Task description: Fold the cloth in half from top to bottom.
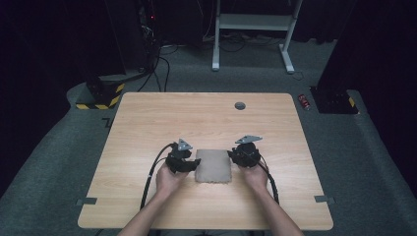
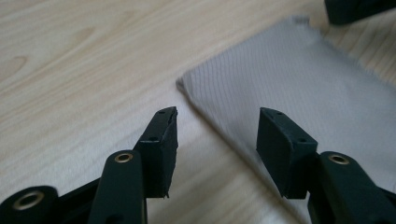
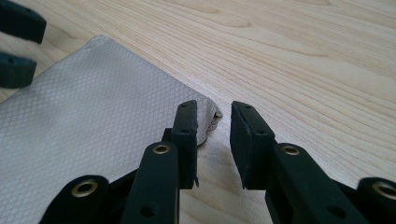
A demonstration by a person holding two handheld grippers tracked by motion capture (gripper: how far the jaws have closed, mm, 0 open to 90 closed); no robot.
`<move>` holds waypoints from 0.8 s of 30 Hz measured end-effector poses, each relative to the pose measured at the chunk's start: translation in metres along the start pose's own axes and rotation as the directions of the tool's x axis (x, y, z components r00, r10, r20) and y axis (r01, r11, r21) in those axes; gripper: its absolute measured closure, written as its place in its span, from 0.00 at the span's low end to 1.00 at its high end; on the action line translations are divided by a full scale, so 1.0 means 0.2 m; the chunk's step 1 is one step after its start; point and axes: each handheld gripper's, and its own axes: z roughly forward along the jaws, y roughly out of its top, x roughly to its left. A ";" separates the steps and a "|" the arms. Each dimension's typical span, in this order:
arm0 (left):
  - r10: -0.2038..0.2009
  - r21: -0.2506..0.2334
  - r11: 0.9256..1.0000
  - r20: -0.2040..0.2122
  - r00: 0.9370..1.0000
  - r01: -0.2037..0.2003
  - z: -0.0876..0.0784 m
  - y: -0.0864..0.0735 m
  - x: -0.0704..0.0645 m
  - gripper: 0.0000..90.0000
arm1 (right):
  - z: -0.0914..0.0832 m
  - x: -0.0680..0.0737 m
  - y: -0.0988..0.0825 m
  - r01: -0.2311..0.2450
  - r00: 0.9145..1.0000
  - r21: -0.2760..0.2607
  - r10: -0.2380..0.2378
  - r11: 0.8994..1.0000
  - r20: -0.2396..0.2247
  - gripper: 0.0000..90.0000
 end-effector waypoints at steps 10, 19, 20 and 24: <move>-0.021 -0.038 0.999 0.012 1.000 0.021 -0.05 -0.03 0.00 0.49 | -0.11 0.00 0.00 0.017 1.000 -0.047 -0.017 0.999 -0.002 0.77; -0.092 -0.131 0.986 0.058 0.994 0.099 -0.18 -0.07 0.07 0.48 | -0.20 -0.03 -0.06 -0.017 1.000 -0.083 0.016 0.996 -0.013 0.75; -0.096 -0.139 0.985 0.059 0.994 0.103 -0.19 -0.08 0.07 0.48 | -0.21 -0.03 -0.07 -0.016 1.000 -0.084 0.015 0.996 -0.012 0.74; -0.117 -0.162 0.979 0.058 0.991 0.126 -0.23 -0.11 0.10 0.48 | -0.24 -0.04 -0.10 -0.028 1.000 -0.097 0.027 0.995 -0.012 0.74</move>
